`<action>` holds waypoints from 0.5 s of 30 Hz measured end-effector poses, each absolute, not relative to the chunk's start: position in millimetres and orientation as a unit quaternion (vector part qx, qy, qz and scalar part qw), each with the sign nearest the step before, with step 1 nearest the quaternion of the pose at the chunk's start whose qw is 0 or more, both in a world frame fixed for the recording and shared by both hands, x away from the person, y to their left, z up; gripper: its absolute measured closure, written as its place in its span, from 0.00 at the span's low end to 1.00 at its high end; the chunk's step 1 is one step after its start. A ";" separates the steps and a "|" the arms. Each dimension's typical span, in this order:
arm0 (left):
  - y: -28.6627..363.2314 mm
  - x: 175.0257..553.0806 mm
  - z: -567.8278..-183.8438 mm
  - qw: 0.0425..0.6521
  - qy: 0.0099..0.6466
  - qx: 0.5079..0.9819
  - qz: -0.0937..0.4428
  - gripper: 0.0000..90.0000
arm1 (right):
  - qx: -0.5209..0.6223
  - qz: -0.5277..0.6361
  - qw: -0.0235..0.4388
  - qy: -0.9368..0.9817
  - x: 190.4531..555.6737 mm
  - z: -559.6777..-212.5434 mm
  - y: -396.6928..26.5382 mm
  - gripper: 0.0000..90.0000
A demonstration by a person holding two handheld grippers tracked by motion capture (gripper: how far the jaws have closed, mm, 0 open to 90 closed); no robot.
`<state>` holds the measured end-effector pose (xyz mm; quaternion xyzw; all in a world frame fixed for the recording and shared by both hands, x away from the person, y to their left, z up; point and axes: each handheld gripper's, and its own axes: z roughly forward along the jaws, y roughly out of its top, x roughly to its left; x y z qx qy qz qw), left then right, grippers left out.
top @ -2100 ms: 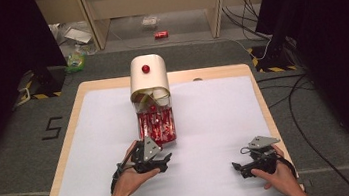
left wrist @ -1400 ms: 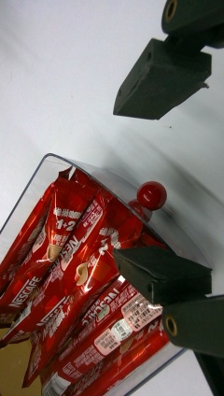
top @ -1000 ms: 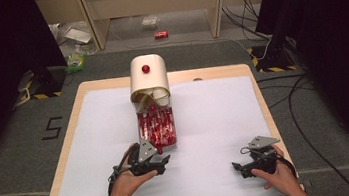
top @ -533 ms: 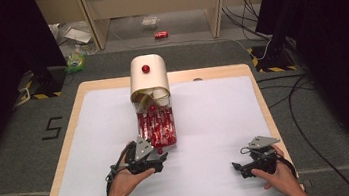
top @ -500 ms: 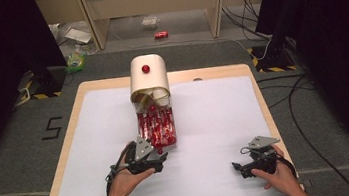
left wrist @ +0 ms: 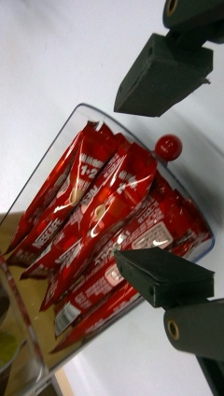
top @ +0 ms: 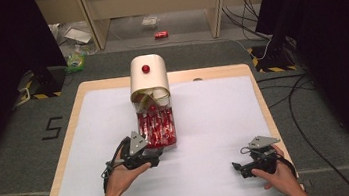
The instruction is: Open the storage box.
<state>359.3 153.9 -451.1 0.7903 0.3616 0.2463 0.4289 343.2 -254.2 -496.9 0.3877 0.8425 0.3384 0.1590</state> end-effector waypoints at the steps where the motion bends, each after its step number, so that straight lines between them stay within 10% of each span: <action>1: 154.4 359.6 -449.9 0.429 0.365 0.788 0.248 0.26 | 0.388 0.339 0.159 0.842 343.2 -497.0 -254.2 0.00; 15: 156.3 372.8 -446.7 0.427 0.400 0.769 0.258 0.28 | 0.388 0.339 0.159 0.842 343.1 -497.1 -254.2 0.00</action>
